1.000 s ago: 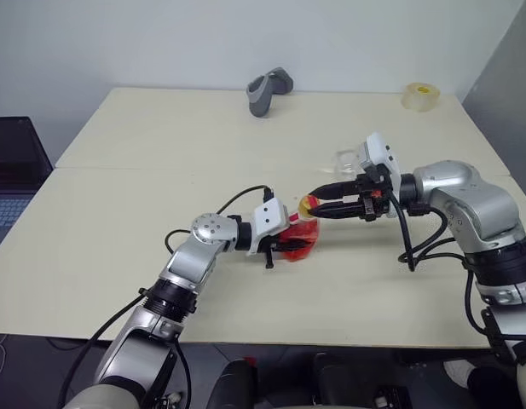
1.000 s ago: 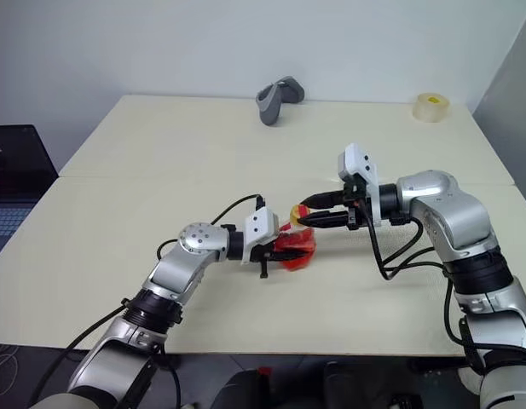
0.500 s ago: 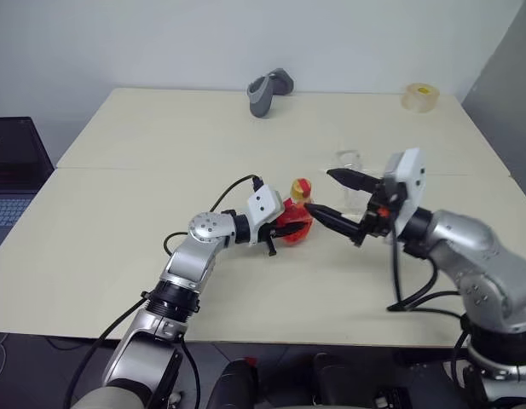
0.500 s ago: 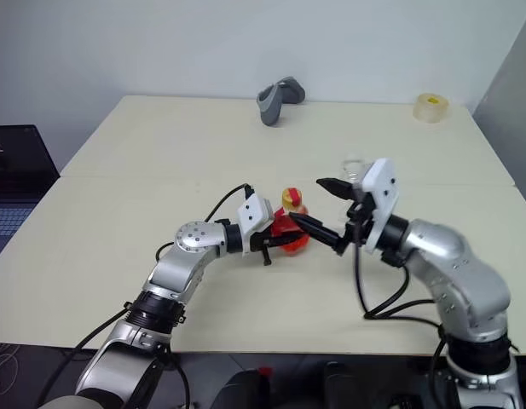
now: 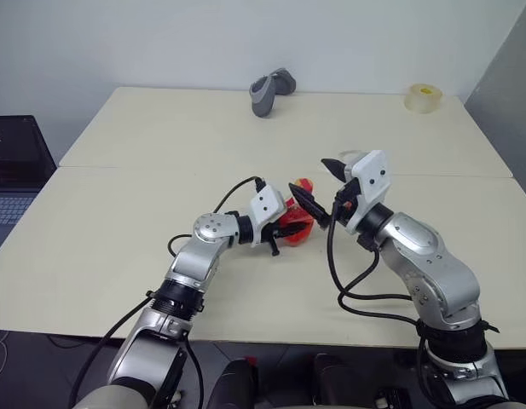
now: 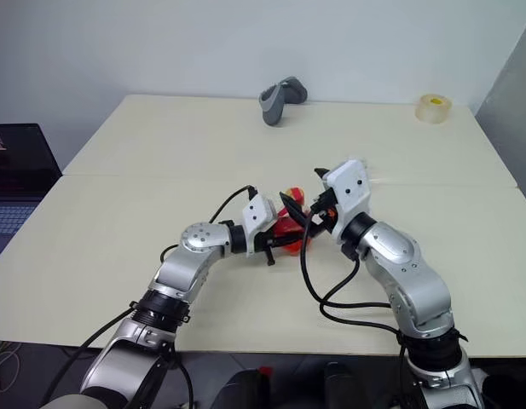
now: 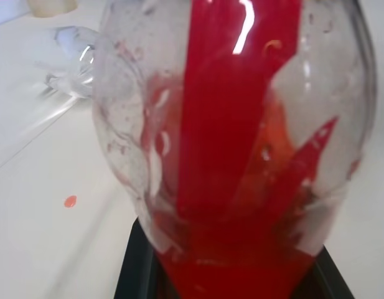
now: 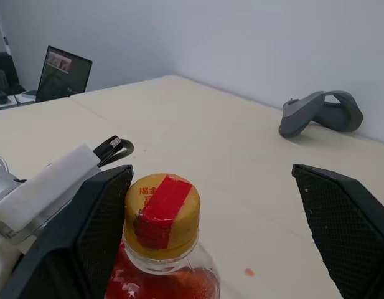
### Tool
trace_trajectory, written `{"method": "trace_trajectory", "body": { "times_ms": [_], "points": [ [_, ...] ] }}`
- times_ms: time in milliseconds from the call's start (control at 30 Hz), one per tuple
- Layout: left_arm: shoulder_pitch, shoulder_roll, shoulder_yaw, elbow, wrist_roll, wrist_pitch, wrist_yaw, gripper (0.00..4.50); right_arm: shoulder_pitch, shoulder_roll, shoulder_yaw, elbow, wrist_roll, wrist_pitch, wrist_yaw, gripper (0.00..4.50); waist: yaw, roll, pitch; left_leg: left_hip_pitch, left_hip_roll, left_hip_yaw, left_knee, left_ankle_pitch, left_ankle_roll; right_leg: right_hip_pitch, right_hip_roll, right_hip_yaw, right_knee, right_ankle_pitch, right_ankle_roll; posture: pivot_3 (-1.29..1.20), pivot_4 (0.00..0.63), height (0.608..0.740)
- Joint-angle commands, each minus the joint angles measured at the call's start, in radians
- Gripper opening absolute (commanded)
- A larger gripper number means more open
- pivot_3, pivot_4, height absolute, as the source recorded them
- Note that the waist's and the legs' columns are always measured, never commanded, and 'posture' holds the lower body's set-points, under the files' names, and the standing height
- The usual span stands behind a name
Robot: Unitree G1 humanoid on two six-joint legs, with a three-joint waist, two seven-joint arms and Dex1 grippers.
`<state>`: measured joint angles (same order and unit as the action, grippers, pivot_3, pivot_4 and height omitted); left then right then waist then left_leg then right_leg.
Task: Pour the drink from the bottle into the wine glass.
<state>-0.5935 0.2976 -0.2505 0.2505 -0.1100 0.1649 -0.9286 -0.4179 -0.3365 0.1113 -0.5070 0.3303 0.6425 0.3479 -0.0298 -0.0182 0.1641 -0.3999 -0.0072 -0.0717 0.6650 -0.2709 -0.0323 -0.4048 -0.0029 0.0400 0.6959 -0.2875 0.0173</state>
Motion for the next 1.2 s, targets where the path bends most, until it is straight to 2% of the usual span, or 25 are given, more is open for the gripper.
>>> {"method": "trace_trajectory", "body": {
  "times_ms": [33,200,367,467,567,667,833,1000,1100,1200],
  "points": [
    [-0.017,0.002,0.021,-0.032,-0.015,-0.03,-0.005,0.79,0.038,-0.085,-0.121,-0.017,0.001,0.005,0.025,4.35,0.001,0.0,0.0,0.0,0.0,0.0,0.0,0.0,0.0,0.0,0.0,0.0,0.0,0.0,0.0,0.0,0.15,0.74],
    [-0.018,0.004,0.022,-0.025,-0.018,-0.033,-0.005,0.78,0.087,-0.185,-0.218,-0.035,0.09,0.04,0.108,4.35,0.001,0.0,0.0,0.0,0.0,0.0,0.0,0.0,0.0,0.0,0.0,0.0,0.0,0.0,0.0,0.0,0.15,0.74],
    [-0.024,0.002,0.025,-0.014,-0.018,-0.037,-0.004,0.77,0.103,-0.236,-0.22,-0.069,0.162,0.086,0.184,4.35,-0.004,0.0,0.0,0.001,0.001,0.001,-0.001,0.0,0.0,0.0,0.001,0.001,0.0,0.0,0.0,0.0,0.15,0.74],
    [-0.025,0.001,0.026,-0.013,-0.017,-0.038,-0.003,0.77,0.085,-0.222,-0.184,-0.119,0.214,0.12,0.197,4.35,-0.004,0.0,0.0,0.001,0.001,0.001,-0.001,0.0,0.0,0.0,0.002,0.001,0.0,0.0,0.0,0.0,0.15,0.74],
    [-0.024,0.001,0.025,-0.013,-0.017,-0.039,-0.002,0.77,0.041,-0.174,-0.139,-0.133,0.214,0.134,0.151,4.35,-0.003,0.0,0.0,0.0,0.001,0.0,0.0,0.0,0.0,0.0,0.001,0.001,0.0,0.0,0.0,0.0,0.15,0.74],
    [-0.017,0.003,0.022,-0.021,-0.016,-0.037,-0.002,0.77,-0.022,-0.102,-0.083,-0.11,0.18,0.124,0.094,4.35,-0.002,0.0,0.0,0.0,0.001,0.0,0.0,0.0,0.0,0.0,0.001,0.0,0.0,0.0,0.0,0.0,0.15,0.74],
    [-0.016,0.005,0.02,-0.025,-0.016,-0.034,-0.002,0.77,-0.092,-0.047,0.011,-0.052,0.098,0.08,0.061,4.35,-0.001,0.0,0.0,0.0,0.0,0.0,0.0,0.0,0.0,0.0,0.001,0.0,0.0,0.0,0.0,0.0,0.15,0.74],
    [-0.013,0.005,0.02,-0.027,-0.017,-0.033,0.0,0.77,-0.114,-0.04,0.022,-0.007,0.033,0.056,0.04,4.35,-0.001,0.0,0.0,0.0,0.0,0.0,0.0,0.0,0.0,0.0,0.0,0.0,0.0,0.0,0.0,0.0,0.15,0.74],
    [-0.012,0.005,0.02,-0.027,-0.017,-0.032,0.0,0.77,-0.107,-0.035,-0.014,0.001,0.039,0.064,0.033,4.35,0.0,0.0,0.0,0.0,0.0,0.0,0.0,0.0,0.0,0.0,0.0,0.0,0.0,0.0,0.0,0.0,0.15,0.74],
    [-0.014,0.004,0.02,-0.024,-0.018,-0.032,0.001,0.77,-0.074,-0.077,-0.046,-0.013,0.051,0.082,0.061,4.35,0.0,0.0,0.0,0.0,0.0,0.0,0.0,0.0,0.0,0.0,0.0,0.0,0.0,0.0,0.0,0.0,0.15,0.74]
  ]
}}
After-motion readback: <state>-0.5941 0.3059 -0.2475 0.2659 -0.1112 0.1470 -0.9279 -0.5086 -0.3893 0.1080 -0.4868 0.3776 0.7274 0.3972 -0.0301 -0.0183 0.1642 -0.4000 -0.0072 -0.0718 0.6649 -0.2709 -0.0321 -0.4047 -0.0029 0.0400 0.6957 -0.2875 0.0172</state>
